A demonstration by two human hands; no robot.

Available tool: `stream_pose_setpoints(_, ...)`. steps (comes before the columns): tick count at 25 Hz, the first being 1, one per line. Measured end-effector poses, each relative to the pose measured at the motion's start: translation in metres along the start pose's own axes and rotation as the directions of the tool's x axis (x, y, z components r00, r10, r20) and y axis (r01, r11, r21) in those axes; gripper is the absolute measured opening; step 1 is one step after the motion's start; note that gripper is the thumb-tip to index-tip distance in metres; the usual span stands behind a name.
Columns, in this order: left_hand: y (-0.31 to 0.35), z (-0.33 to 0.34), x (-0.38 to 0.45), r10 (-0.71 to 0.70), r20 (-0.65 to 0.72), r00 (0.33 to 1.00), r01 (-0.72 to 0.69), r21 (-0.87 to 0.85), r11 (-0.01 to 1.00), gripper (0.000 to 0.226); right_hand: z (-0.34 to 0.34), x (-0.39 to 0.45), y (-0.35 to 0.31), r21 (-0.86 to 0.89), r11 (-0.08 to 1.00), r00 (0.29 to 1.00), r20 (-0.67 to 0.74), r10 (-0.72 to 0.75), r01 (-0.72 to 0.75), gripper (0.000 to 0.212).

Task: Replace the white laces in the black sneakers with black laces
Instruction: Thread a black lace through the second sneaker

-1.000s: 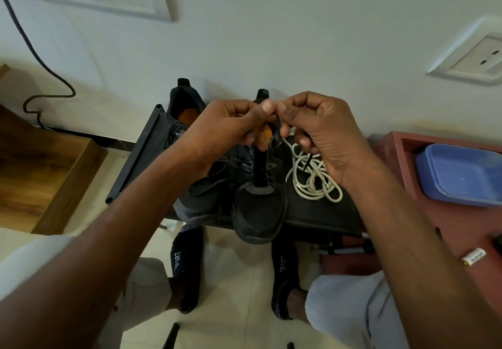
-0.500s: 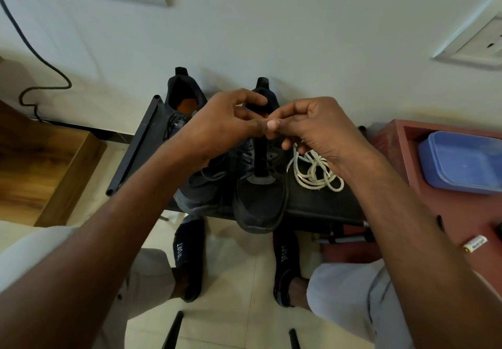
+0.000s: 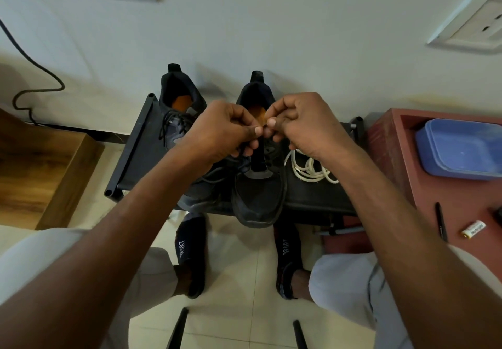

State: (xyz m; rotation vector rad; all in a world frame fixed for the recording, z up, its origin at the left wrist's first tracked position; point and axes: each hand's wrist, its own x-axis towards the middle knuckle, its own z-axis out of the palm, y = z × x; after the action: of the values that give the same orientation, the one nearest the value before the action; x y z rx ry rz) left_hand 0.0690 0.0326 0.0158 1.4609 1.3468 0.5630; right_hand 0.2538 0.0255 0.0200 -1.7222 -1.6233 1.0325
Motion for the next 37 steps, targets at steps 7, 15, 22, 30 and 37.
stream_pose_setpoints(7,-0.015,0.012,0.003,0.206,-0.079,0.975,-0.15,0.449,0.881,0.009,0.013,-0.005,0.013,-0.472,0.865,0.975,0.211,-0.074,0.168,0.064)
stream_pose_setpoints(15,-0.026,0.027,0.011,0.285,-0.063,0.957,-0.185,0.623,0.76,0.013,0.004,-0.002,0.015,-0.399,0.913,0.989,0.143,-0.026,0.082,0.057)
stream_pose_setpoints(22,-0.028,0.032,0.019,0.255,-0.009,0.967,-0.183,0.676,0.714,0.021,-0.003,-0.002,0.016,-0.417,0.906,0.986,0.17,-0.004,0.076,0.061)
stream_pose_setpoints(30,-0.016,0.032,0.015,0.152,-0.083,0.985,-0.03,0.784,0.62,0.019,-0.003,0.001,0.02,-0.406,0.909,0.981,0.195,-0.016,0.096,0.06)
stream_pose_setpoints(37,-0.014,0.038,0.011,0.127,-0.124,0.984,0.023,0.797,0.603,0.024,0.005,0.002,0.02,-0.389,0.913,0.981,0.188,-0.053,0.124,0.054)
